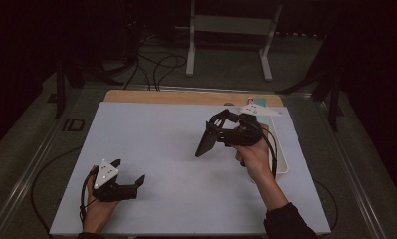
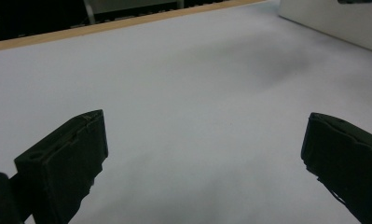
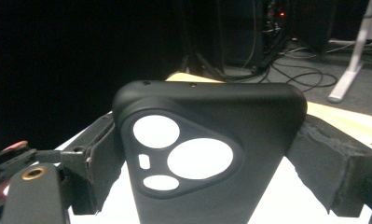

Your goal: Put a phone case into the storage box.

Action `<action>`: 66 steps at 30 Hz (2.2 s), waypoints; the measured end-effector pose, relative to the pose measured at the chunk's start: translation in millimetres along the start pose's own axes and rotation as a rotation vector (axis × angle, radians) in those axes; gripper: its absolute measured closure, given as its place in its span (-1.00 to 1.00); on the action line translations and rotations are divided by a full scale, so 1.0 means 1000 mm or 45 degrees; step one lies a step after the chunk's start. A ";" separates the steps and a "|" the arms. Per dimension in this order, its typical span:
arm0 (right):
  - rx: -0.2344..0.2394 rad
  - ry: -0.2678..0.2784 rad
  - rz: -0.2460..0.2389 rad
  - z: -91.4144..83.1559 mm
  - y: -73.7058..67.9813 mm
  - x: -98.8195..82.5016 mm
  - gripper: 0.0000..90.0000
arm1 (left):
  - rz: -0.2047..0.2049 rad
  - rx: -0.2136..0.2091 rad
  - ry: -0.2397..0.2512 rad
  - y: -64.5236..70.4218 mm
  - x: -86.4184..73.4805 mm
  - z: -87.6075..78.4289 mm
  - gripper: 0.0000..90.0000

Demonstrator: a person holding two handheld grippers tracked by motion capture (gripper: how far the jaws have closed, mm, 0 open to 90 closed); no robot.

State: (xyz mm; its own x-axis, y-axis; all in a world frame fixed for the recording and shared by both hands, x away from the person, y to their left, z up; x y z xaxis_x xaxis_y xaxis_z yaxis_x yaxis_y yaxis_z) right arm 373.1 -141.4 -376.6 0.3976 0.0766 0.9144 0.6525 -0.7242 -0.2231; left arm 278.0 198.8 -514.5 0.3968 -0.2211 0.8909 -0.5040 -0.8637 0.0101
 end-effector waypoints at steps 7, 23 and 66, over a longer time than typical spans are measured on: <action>-0.051 -0.001 -0.009 0.004 0.013 0.008 -0.68 | -0.004 0.002 0.001 0.000 0.000 0.000 -0.98; -0.144 -0.020 -0.031 0.011 0.035 0.019 -0.67 | -0.005 0.016 0.005 0.000 0.000 -0.001 -0.98; -0.400 -0.011 0.007 0.001 0.095 0.044 -0.68 | -0.018 0.022 0.012 0.000 0.000 -0.002 -0.98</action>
State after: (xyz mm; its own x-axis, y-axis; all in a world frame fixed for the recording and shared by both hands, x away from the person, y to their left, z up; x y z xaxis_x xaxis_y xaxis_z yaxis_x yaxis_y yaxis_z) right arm 453.4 -205.8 -357.9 0.4070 0.0767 0.9102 0.4192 -0.9010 -0.1115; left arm 276.3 199.9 -513.1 0.3965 -0.2047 0.8949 -0.4853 -0.8742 0.0150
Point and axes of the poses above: each handheld gripper's, and its own axes: z roughly forward along the jaws, x roughly out of its top, y roughly to its right, the point moved 4 cm from there along z, roughly forward along the jaws, and after that the axes turned 1 degree about x, right-handed, at the moved point
